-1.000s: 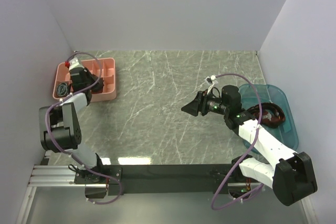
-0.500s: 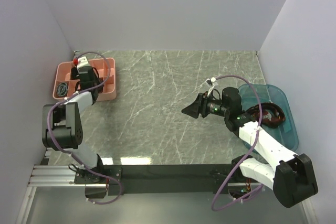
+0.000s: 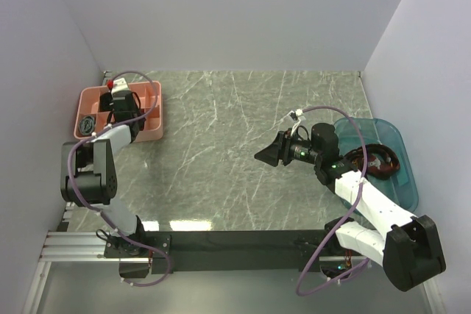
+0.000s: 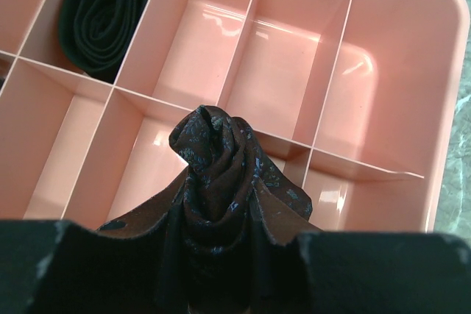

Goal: Roll the ties
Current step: Place the rolled tie into the container

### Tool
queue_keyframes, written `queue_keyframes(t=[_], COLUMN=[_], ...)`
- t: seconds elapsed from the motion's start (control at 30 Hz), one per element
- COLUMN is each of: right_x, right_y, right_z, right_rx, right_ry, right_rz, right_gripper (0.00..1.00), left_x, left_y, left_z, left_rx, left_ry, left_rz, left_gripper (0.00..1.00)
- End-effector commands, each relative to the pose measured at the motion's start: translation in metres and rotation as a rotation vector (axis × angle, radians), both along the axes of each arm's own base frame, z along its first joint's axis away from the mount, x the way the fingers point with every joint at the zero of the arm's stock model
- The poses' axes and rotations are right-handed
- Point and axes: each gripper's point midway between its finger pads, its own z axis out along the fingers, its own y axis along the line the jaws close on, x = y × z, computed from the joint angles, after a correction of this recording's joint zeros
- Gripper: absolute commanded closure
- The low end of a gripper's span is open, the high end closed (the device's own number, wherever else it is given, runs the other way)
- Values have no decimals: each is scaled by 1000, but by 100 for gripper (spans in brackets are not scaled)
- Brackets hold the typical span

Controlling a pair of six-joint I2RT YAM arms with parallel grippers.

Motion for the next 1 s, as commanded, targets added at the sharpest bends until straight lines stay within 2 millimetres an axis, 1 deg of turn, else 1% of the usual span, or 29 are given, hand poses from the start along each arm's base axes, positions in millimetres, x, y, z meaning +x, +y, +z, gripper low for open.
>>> queue_keyframes(t=[0.0,0.07,0.1,0.27,0.37,0.4,0.47,0.6,0.63,0.87,0.9,0.97], right_x=[1,1,1,1,0,0,0,-1,-1,-1,-1,0], right_y=[-1,0,-1,0,1,0,-1,-1,-2,-1,-2,-2], right_z=[11,11,11,12,12,11,12,10,10,11,10,10], right_rx=[24,23,23,27,29,27,25,22,23,27,27,29], right_ry=[-51,-53,-51,-55,-57,-59,-64,-63,-64,-64,-61,-60], right_rz=[3,5,3,8,13,12,10,12,9,14,11,10], right_gripper=[35,35,35,35,35,35,35,35,35,35,35,35], left_x=[-16,-18,-18,-22,-21,-22,-24,-29,-29,-35,-37,-36], left_y=[-14,-16,-16,-16,-26,-29,-28,-33,-37,-35,-35,-35], left_z=[-42,-42,-39,-35,-33,-35,-41,-61,-63,-78,-83,-86], left_rx=[-18,-17,-14,22,20,19,26,5,-4,-14,-18,-19], left_ry=[172,173,159,151,141,146,174,236,242,329,351,361], left_rz=[-71,-85,-90,-129,-201,-217,-223,-259,-279,-281,-277,-281], left_gripper=[92,91,90,86,85,85,85,85,85,85,84,82])
